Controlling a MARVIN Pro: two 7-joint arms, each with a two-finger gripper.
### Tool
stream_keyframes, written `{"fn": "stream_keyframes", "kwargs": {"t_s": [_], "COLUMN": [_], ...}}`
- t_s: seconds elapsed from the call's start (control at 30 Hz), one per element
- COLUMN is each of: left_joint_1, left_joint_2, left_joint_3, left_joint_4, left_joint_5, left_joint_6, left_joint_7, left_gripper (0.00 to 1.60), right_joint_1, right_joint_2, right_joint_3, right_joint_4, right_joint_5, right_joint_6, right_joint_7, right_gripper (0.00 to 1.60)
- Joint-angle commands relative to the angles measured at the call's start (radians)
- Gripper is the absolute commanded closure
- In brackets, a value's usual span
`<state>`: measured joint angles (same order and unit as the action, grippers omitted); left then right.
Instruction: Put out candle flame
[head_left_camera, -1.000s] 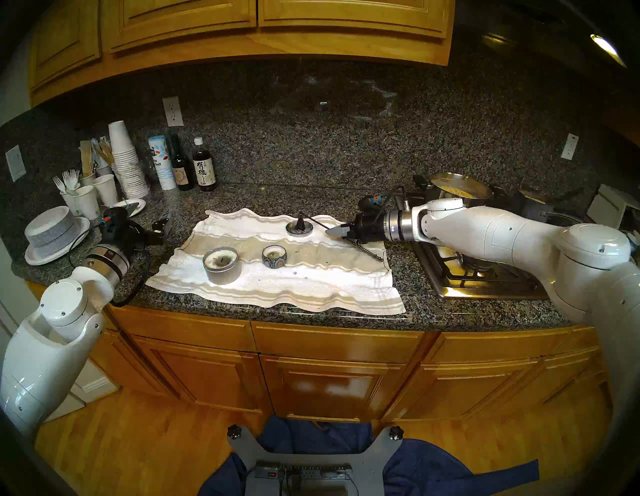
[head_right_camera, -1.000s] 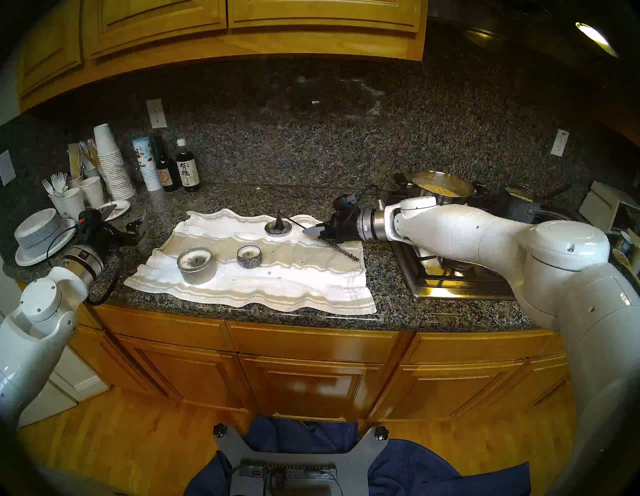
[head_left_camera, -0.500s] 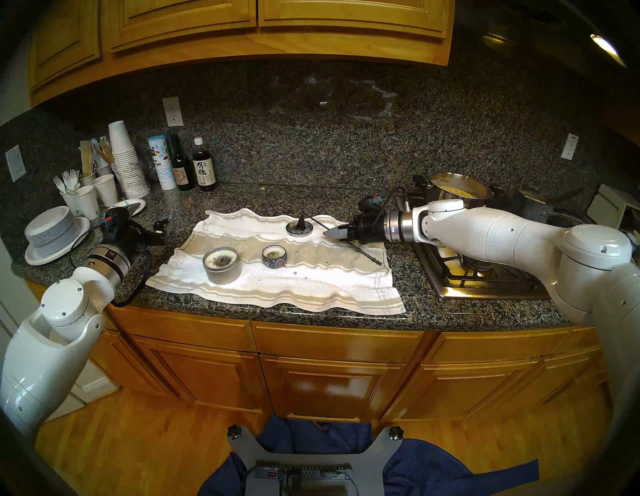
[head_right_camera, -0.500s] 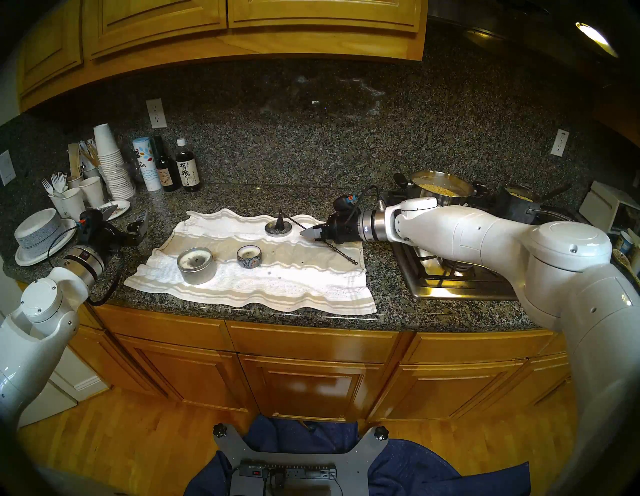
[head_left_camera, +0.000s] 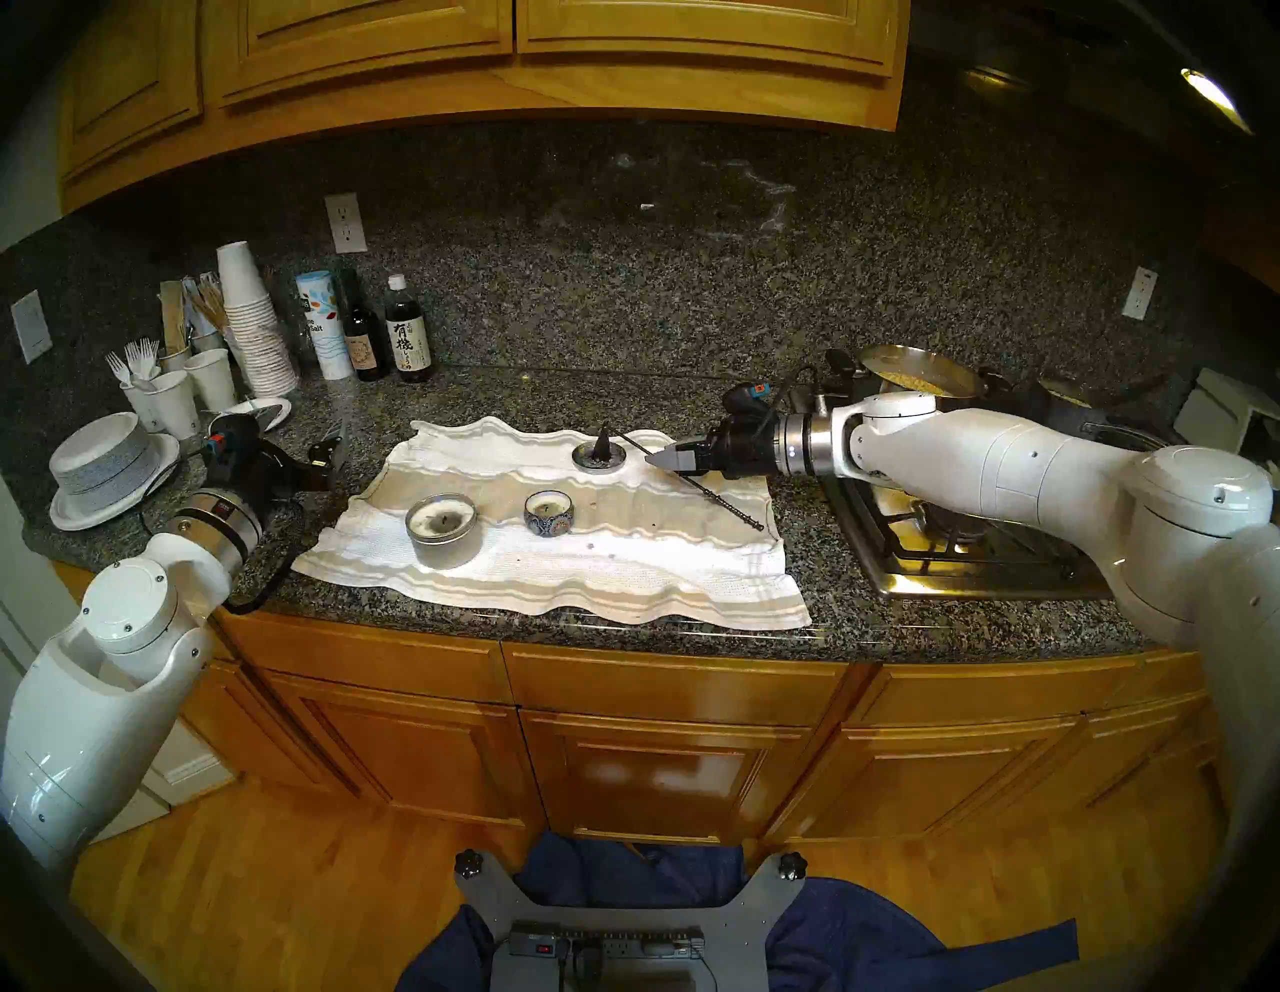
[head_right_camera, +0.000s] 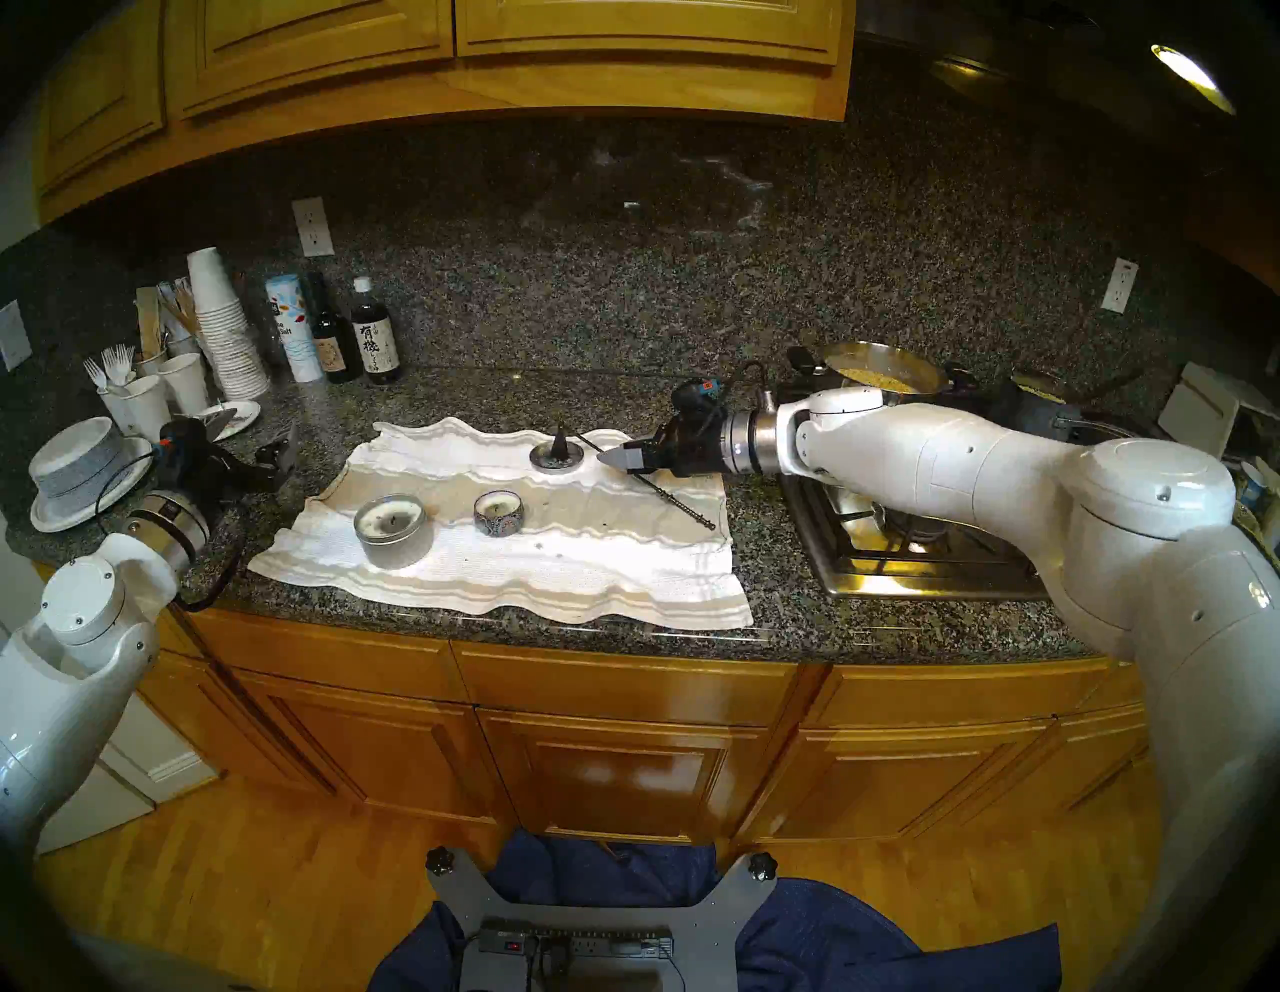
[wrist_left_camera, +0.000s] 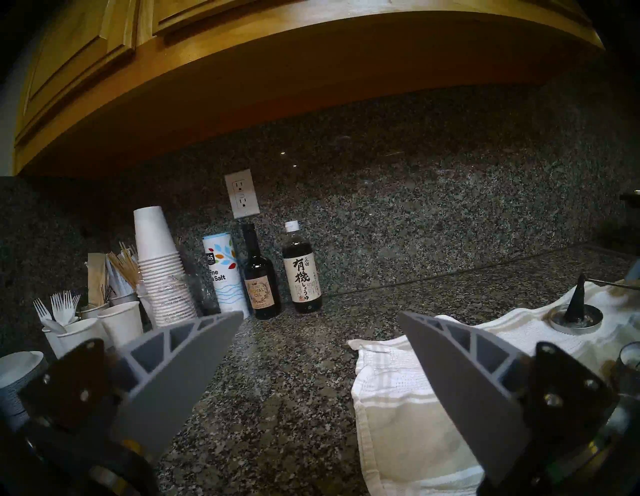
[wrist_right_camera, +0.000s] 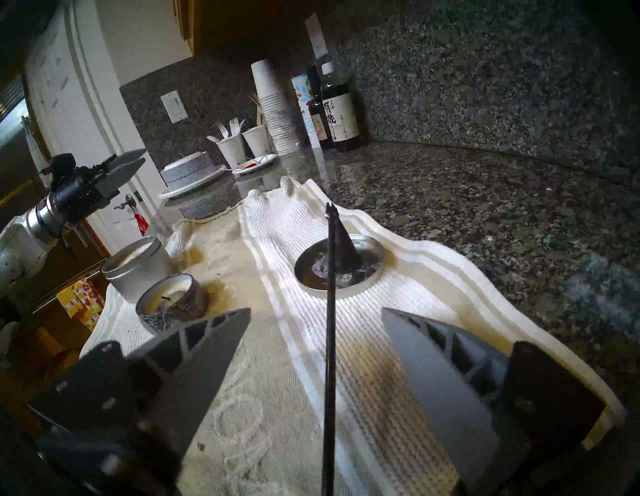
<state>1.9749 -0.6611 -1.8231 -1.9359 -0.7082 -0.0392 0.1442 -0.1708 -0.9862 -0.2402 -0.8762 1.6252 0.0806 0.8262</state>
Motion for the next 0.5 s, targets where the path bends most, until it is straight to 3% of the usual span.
{"fn": "stream_keyframes", "kwargs": {"t_s": [0.0, 0.47], "left_joint_1": [-0.026, -0.036], "left_joint_2": [0.008, 0.012], "left_joint_3": [-0.022, -0.024], "left_joint_4": [-0.018, -0.019], "left_joint_5": [0.001, 0.0], "left_joint_6": [-0.016, -0.015], "left_joint_7": [0.002, 0.002], "left_gripper": [0.0, 0.0], "right_joint_1": [0.079, 0.15], "right_joint_2": [0.032, 0.117], "right_joint_3": [0.038, 0.069], "right_joint_4": [-0.029, -0.088], "right_joint_5": [-0.002, -0.013], "right_joint_6": [-0.025, -0.072], "right_joint_7": [-0.004, -0.034], "right_gripper": [0.21, 0.17]}}
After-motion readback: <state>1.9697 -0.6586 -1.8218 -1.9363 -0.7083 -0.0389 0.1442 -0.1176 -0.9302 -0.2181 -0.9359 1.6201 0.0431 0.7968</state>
